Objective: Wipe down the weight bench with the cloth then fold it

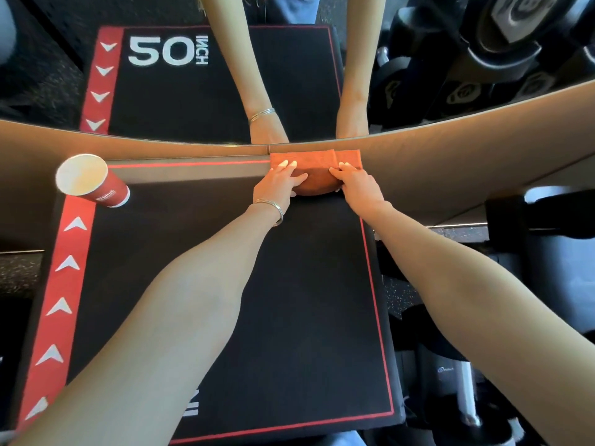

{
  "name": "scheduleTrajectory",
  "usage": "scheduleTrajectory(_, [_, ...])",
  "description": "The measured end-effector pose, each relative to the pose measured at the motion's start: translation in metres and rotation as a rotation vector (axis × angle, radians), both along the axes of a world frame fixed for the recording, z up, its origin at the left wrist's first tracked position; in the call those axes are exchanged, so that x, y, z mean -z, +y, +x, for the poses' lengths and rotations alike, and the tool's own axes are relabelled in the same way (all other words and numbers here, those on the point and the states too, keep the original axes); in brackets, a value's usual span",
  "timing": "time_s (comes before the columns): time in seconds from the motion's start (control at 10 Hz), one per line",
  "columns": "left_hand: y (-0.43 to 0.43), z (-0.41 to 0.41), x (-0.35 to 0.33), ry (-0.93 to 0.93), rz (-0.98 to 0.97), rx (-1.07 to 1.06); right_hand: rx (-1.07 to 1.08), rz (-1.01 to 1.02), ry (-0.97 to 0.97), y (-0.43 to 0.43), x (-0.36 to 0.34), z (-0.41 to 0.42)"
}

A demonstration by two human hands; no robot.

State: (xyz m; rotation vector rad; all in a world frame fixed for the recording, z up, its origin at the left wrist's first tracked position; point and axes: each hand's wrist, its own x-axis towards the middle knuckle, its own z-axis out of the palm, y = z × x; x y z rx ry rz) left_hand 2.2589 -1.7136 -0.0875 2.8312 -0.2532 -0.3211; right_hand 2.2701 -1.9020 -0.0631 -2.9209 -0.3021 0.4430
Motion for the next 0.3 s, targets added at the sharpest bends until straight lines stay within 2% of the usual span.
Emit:
scheduleTrajectory(0.2, [0.001, 0.011, -0.005, -0.028, 0.044, 0.035, 0.008, 0.027, 0.003, -0.001, 0.000, 0.011])
scheduleTrajectory(0.3, [-0.002, 0.011, -0.013, -0.004, 0.195, 0.109, -0.062, 0.011, 0.029, -0.003, -0.005, 0.015])
